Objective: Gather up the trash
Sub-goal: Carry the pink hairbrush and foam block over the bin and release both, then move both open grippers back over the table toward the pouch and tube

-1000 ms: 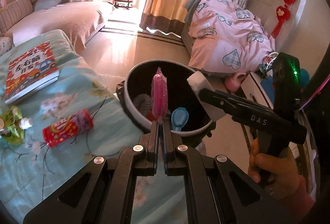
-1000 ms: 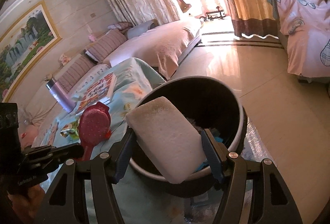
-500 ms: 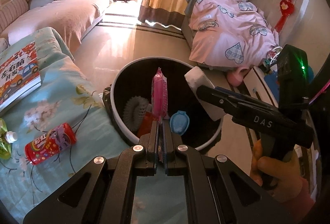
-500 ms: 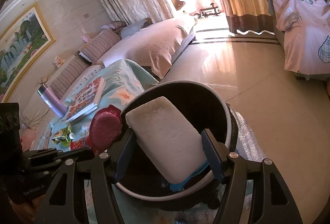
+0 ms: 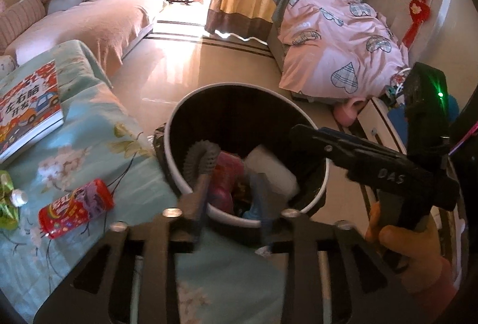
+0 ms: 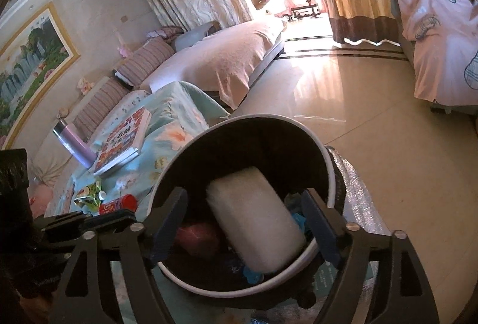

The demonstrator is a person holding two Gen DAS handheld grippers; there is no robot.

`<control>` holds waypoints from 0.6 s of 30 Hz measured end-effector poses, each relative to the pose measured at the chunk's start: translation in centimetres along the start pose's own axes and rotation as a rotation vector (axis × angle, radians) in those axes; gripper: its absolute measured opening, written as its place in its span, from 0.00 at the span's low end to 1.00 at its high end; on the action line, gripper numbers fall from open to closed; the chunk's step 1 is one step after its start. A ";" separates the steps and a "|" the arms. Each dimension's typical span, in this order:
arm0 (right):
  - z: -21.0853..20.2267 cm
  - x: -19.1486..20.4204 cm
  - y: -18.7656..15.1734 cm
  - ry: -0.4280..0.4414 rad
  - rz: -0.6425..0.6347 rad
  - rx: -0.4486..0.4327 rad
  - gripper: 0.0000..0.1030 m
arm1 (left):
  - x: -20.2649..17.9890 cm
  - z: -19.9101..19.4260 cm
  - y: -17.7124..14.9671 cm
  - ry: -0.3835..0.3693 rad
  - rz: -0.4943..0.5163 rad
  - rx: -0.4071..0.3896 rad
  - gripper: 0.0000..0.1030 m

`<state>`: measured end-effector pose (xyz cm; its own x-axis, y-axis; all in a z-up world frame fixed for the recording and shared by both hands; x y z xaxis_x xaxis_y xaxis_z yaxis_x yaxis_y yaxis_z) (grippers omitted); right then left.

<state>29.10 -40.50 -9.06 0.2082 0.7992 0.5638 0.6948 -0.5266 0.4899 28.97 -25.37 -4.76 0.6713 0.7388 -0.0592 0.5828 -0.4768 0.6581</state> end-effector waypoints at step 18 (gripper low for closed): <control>-3.1 4.5 -5.0 0.093 -0.035 -0.014 0.97 | 6.2 -5.6 -8.8 0.106 -0.202 -0.005 0.67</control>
<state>24.48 -35.18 -6.92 0.1188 0.7875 0.6047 0.6908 -0.5030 0.5194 25.42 -13.96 -6.70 0.4889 0.8652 -0.1112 0.6983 -0.3117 0.6444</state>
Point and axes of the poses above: each gripper's, at about its wrist camera, not at the fingertips, and z roughly the way its jaws point, x to its left, y to its top, the point moved 5 cm from there along z, roughly the way its jaws point, and after that the axes turned 14 degrees about z, right-handed, at the moved point
